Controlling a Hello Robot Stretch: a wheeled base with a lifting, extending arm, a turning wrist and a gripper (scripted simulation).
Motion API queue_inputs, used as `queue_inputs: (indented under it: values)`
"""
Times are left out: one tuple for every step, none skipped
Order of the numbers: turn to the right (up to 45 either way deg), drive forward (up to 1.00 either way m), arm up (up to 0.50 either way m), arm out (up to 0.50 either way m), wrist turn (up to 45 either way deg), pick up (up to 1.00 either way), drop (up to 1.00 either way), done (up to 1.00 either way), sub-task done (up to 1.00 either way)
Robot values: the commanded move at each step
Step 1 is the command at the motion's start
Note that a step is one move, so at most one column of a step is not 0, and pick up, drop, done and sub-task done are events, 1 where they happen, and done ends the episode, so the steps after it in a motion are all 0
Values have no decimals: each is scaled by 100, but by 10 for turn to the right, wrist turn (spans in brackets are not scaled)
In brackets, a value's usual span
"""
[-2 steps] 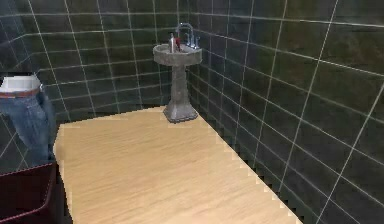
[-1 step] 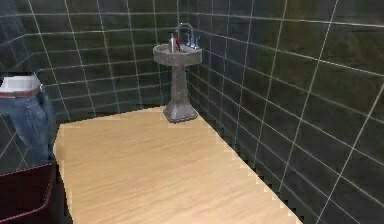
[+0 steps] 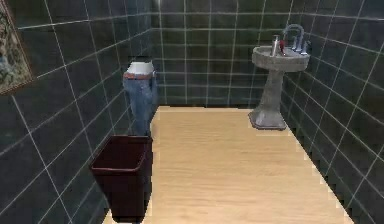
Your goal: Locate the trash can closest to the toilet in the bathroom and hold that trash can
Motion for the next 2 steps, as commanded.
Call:
queue_inputs:
  values:
    - [0, 35, 0, 0, 0, 0, 0, 0, 0]
    - [-450, 0, 0, 0, 0, 0, 0, 0, 0]
